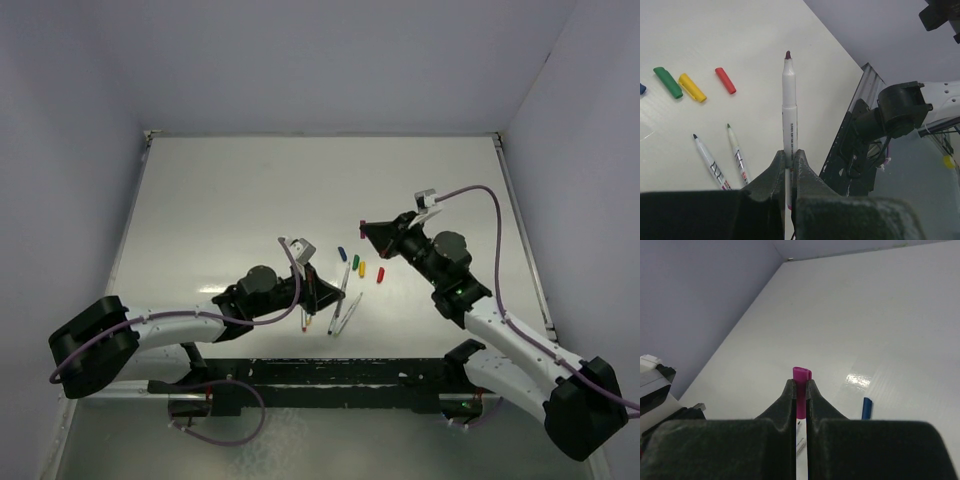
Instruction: Insert the pens into the pen caps
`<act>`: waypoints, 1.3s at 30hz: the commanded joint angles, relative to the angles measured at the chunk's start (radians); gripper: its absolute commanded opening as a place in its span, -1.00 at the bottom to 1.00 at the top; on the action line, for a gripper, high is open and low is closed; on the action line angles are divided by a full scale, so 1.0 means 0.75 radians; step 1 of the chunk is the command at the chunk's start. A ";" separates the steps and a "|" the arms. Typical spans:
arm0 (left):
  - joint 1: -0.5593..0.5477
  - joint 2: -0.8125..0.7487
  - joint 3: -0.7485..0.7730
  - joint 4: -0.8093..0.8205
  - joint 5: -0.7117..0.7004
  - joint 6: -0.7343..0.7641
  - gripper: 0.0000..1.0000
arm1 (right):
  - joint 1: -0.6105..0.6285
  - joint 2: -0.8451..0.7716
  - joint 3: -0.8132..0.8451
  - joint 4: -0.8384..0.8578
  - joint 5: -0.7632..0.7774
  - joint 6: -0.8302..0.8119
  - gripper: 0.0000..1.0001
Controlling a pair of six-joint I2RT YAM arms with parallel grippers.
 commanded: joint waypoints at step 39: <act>-0.011 0.027 0.153 0.064 -0.146 0.039 -1.00 | 0.021 0.158 -0.234 0.814 -0.222 0.391 -1.00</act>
